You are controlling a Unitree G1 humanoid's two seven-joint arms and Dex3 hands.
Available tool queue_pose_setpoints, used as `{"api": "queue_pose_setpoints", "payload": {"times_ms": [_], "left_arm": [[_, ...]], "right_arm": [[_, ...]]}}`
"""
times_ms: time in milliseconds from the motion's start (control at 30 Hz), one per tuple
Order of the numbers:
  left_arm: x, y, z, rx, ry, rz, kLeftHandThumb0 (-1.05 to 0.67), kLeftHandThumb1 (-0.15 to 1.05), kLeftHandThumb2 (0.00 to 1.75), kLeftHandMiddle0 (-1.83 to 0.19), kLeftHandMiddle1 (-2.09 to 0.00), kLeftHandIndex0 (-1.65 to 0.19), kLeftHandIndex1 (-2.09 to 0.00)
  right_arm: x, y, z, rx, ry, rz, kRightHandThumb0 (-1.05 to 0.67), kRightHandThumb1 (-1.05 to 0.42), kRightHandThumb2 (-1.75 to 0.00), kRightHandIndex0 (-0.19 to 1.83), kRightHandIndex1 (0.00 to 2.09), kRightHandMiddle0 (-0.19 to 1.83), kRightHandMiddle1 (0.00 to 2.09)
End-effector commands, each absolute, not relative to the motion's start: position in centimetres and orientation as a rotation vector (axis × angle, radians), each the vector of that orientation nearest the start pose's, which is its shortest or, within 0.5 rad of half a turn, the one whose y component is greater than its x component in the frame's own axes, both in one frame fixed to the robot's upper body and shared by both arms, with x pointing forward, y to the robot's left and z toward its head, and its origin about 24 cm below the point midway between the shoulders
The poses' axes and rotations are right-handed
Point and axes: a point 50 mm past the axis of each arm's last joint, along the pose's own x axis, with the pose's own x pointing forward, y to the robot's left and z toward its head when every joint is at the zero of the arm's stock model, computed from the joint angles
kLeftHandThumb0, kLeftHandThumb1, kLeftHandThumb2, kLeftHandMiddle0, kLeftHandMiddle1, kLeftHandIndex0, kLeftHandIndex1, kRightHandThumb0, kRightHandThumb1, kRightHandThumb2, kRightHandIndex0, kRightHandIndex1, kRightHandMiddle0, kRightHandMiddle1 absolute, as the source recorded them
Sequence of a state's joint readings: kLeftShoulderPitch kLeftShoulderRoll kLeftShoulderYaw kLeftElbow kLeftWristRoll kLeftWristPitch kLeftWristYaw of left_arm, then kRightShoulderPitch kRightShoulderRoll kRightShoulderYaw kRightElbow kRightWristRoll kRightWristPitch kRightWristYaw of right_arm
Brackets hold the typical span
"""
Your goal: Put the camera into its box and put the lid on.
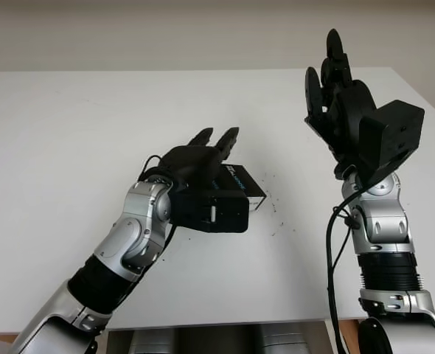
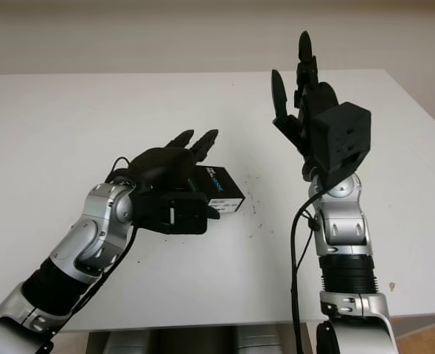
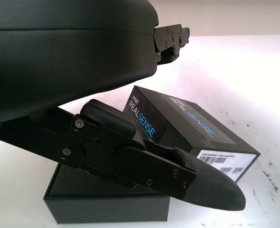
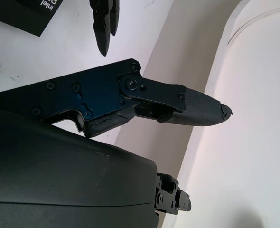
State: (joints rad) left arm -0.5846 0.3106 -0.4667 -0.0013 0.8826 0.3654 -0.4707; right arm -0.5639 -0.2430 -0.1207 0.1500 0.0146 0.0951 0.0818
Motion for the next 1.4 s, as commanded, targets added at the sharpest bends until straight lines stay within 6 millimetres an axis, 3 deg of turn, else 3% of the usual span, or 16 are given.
{"api": "queue_pose_setpoints", "payload": {"times_ms": [0, 567, 767, 1367], "left_arm": [[32.37, 7.85, 14.25, 1.363, -0.126, -0.430, -0.98, 1.05, 0.08, 0.19, 0.00, 0.19, 0.00], [32.52, 7.70, 14.11, 1.453, -0.132, -0.446, -0.90, 0.98, 0.04, 0.18, -0.01, 0.18, -0.01], [32.50, 7.59, 14.07, 1.470, -0.113, -0.441, -0.88, 0.95, 0.04, -0.03, -0.11, 0.11, -0.06], [32.46, 7.25, 13.88, 1.467, -0.125, -0.423, -0.97, 1.04, 0.07, -0.11, -0.10, 0.11, -0.05]], "right_arm": [[34.34, -18.32, 17.56, -0.190, -0.334, 0.033, -0.73, -1.05, -0.62, -0.19, 0.05, -0.17, 0.05], [34.31, -18.11, 17.53, -0.182, -0.333, 0.022, -0.72, -1.05, -0.63, -0.19, 0.04, -0.17, 0.05], [34.20, -18.13, 17.51, -0.185, -0.329, 0.019, -0.73, -1.05, -0.63, -0.19, 0.04, -0.18, 0.05], [34.09, -18.15, 17.31, -0.199, -0.314, -0.010, -0.72, -1.05, -0.64, -0.18, 0.05, -0.19, 0.05]]}}
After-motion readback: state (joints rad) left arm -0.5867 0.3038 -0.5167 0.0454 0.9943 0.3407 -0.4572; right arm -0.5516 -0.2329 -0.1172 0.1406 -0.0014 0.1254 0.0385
